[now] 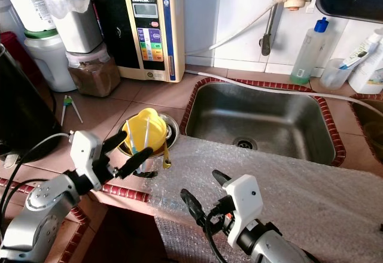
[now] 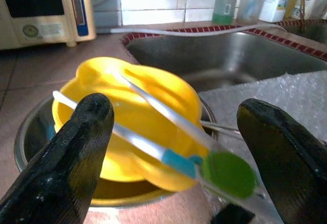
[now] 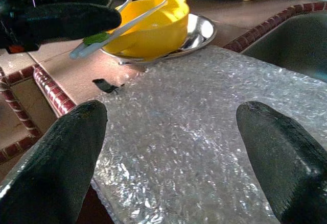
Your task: Kitchen organization
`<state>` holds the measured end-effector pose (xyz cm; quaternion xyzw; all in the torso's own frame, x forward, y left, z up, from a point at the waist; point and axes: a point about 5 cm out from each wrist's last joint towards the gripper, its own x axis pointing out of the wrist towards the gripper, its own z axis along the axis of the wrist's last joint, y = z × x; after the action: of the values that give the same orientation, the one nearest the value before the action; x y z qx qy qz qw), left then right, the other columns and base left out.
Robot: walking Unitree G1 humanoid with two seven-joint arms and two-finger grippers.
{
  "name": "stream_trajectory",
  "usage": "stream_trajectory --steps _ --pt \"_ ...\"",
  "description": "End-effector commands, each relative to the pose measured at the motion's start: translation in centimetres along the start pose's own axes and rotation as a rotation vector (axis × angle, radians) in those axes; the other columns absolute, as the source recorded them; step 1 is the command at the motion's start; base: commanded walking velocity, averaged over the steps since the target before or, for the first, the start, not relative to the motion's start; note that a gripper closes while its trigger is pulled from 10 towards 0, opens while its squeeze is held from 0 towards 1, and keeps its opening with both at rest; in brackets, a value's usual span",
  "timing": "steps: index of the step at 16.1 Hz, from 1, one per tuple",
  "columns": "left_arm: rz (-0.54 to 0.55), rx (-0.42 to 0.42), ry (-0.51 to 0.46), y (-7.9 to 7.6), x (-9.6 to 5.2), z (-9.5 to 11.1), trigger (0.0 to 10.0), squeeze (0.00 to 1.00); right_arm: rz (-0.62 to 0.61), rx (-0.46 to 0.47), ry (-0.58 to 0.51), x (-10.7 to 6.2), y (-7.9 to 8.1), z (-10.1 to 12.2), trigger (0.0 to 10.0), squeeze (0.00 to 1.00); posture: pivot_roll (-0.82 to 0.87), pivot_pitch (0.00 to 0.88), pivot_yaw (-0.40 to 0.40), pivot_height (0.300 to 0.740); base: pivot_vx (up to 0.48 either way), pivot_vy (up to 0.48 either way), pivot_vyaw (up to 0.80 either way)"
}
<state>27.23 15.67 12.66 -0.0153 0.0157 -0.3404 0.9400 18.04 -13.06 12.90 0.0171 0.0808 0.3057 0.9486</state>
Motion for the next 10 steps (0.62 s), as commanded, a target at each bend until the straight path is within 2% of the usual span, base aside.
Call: stream_trajectory --steps 1,5,10 --pt "0.024 0.007 -0.016 0.3 0.2 0.7 10.0 0.0 -0.019 -0.017 -0.008 0.1 -0.2 0.1 10.0 0.0 -0.03 0.025 0.057 0.74 0.0 0.0 0.0" --pt "0.033 -0.006 -0.035 0.2 1.2 1.2 10.0 0.0 -0.061 -0.041 -0.028 0.3 -0.8 0.6 10.0 0.0 -0.04 0.026 0.056 0.74 0.0 0.0 0.0" --pt "0.041 -0.029 0.063 0.1 1.8 0.6 10.0 0.0 -0.065 -0.052 -0.022 0.4 -0.7 0.3 10.0 0.0 -0.04 0.029 0.059 0.74 0.0 0.0 0.0"
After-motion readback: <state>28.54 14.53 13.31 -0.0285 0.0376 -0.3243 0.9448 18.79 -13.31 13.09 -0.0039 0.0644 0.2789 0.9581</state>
